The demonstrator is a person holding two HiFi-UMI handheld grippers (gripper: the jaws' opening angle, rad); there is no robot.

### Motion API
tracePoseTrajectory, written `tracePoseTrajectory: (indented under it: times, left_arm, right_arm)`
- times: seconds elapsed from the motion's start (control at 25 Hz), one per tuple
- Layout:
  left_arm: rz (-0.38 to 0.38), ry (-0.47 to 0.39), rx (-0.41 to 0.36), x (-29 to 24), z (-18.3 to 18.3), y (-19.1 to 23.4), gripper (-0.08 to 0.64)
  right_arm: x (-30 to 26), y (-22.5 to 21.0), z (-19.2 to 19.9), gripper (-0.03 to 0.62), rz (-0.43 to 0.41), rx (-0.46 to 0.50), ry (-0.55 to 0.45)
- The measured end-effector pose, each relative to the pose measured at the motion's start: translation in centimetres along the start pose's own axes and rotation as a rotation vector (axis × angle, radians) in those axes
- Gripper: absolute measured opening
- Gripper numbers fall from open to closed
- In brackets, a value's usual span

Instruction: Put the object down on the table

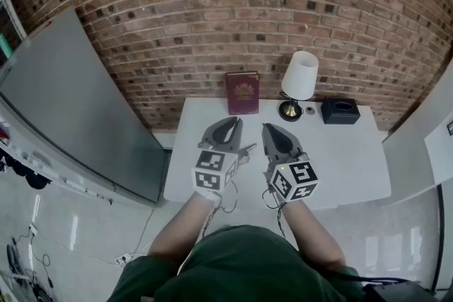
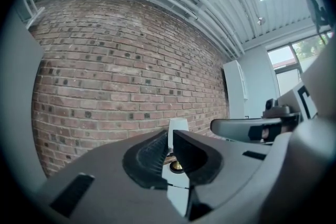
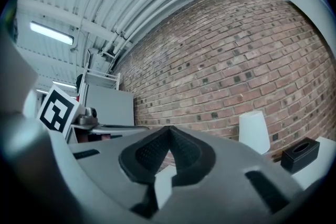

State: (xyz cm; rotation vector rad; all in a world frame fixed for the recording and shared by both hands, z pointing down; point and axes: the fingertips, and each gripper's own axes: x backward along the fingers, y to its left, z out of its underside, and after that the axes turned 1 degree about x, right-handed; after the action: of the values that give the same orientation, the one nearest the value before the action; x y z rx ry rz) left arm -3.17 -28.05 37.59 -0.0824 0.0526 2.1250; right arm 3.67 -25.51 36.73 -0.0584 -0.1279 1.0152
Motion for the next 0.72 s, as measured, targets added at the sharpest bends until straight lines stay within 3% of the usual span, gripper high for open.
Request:
tracePoseTrajectory:
  times: [0.72]
  left_arm:
    - [-0.011,0.019,0.032,-0.3,1.6,0.9,0.029]
  right_arm:
    - [-0.5,0.1,1.5,0.002,-0.021,-0.005,0.040]
